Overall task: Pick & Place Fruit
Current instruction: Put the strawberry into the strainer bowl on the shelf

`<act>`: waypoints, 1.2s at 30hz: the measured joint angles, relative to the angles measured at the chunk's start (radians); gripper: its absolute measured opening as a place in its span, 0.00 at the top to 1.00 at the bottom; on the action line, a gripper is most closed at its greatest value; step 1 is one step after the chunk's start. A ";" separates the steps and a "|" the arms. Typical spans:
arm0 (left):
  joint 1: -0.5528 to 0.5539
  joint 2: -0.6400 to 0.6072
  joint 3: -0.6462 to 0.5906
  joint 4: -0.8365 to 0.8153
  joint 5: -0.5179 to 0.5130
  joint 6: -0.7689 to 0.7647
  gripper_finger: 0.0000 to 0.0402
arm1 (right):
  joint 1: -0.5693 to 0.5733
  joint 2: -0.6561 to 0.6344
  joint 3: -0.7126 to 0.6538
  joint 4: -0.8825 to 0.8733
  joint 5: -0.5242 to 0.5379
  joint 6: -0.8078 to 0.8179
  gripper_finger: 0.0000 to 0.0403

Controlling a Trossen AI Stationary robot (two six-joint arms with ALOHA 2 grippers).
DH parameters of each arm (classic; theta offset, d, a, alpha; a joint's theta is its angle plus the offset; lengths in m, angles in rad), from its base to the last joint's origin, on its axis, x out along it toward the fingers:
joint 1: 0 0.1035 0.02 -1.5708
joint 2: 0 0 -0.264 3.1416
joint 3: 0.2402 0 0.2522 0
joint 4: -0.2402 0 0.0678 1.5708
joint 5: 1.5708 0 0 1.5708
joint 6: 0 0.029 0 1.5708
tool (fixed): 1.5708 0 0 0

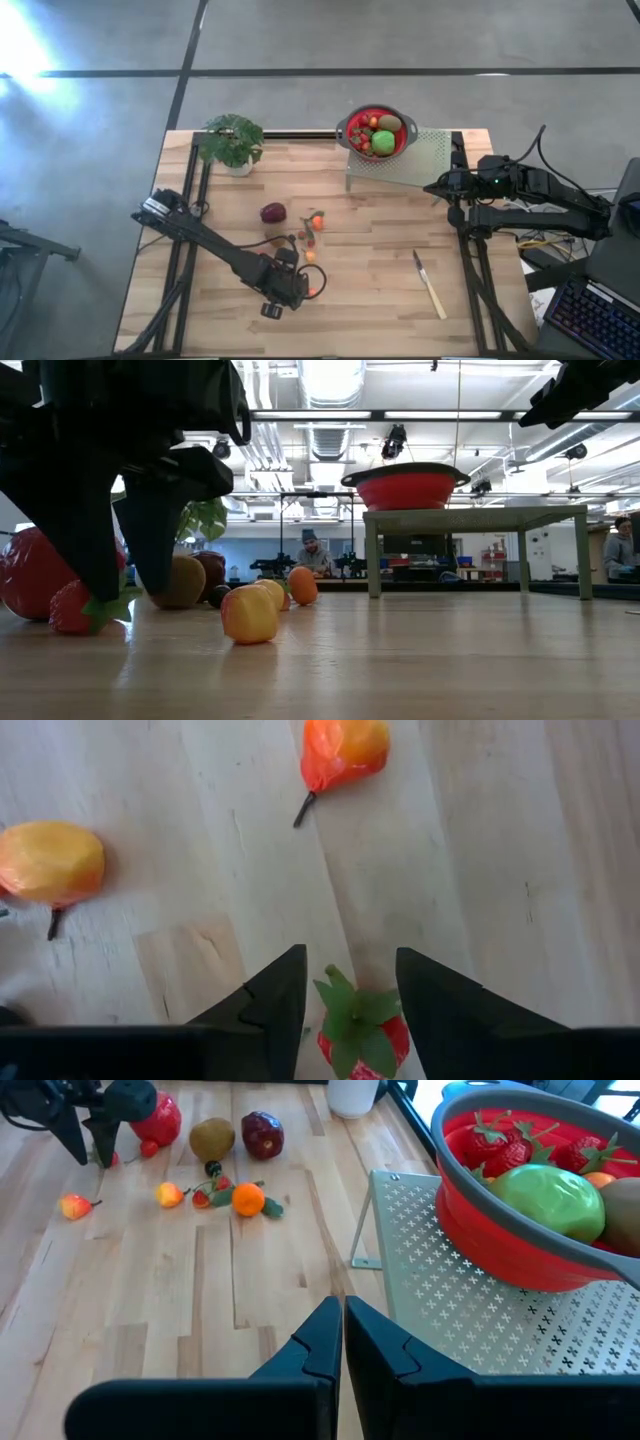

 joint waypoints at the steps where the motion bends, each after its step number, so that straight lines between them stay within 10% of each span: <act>1: 0.000 0.000 -0.001 -0.001 0.000 0.000 0.61 | 0.000 0.000 0.000 0.000 0.000 0.000 0.97; 36: 0.003 0.000 -0.001 -0.001 0.001 0.040 0.98 | 0.000 0.000 0.000 0.000 0.000 0.000 0.97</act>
